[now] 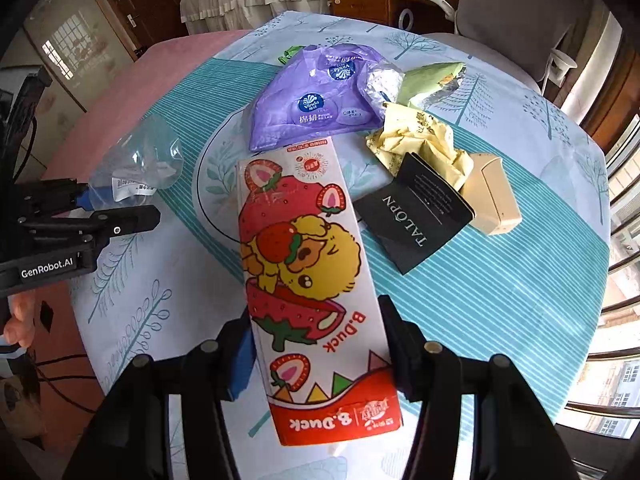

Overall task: Collect trash
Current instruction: 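Grasp the clear plastic bottle with left tool while right tool grasps B.Duck box, then carry bottle and B.Duck box over the bin and open both tools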

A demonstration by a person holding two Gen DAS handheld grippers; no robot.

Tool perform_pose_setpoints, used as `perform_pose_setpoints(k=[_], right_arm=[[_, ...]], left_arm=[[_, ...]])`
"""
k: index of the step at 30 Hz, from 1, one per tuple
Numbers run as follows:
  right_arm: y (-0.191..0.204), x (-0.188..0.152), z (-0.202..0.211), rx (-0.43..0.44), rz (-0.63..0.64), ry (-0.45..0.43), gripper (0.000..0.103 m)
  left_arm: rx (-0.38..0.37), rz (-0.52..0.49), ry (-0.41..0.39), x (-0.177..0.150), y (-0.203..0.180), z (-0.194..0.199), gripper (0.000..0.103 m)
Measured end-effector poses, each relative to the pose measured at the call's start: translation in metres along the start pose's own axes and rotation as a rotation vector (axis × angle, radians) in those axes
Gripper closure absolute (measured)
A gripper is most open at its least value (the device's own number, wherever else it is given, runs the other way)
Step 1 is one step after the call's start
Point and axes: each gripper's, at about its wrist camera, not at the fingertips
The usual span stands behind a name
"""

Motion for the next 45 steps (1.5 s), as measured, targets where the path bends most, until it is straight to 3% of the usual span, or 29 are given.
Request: perform_pose_setpoints(k=[5, 13, 20, 26, 29, 35, 45], right_arm=[[0.018, -0.021, 0.014, 0.070, -0.092, -0.004, 0.048], [0.064, -0.056, 0.026, 0.094, -0.199, -0.007, 0.048], [0.120, -0.089, 0.041, 0.065, -0.323, -0.073, 0.048], [0.180, -0.137, 0.047, 0.037, -0.445, -0.118, 0.048], [0.211, -0.166, 0.048, 0.030, -0.483, -0.118, 0.048], [0.254, -0.218, 0.034, -0.002, -0.517, -0.022, 0.048], [0.265, -0.273, -0.051, -0.025, -0.633, 0.125, 0.048]], left_arm=[[-0.038, -0.012, -0.012, -0.030, 0.004, 0.035, 0.063], [-0.091, -0.055, -0.029, -0.077, 0.027, 0.073, 0.063], [-0.121, -0.180, -0.044, -0.121, 0.057, 0.095, 0.063], [-0.166, -0.272, -0.049, -0.173, 0.088, 0.106, 0.063], [-0.182, -0.313, -0.031, -0.201, 0.099, 0.104, 0.063], [-0.209, -0.334, 0.029, -0.252, 0.107, 0.083, 0.063], [-0.231, -0.274, 0.183, -0.318, 0.106, -0.001, 0.063]])
Point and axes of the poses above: each gripper's, at about its wrist camera, not at the fingertips, and z roughly against the way its jaws point, y to its left, x to its top, and after that the axes turned 5 degrees about y, right-handed
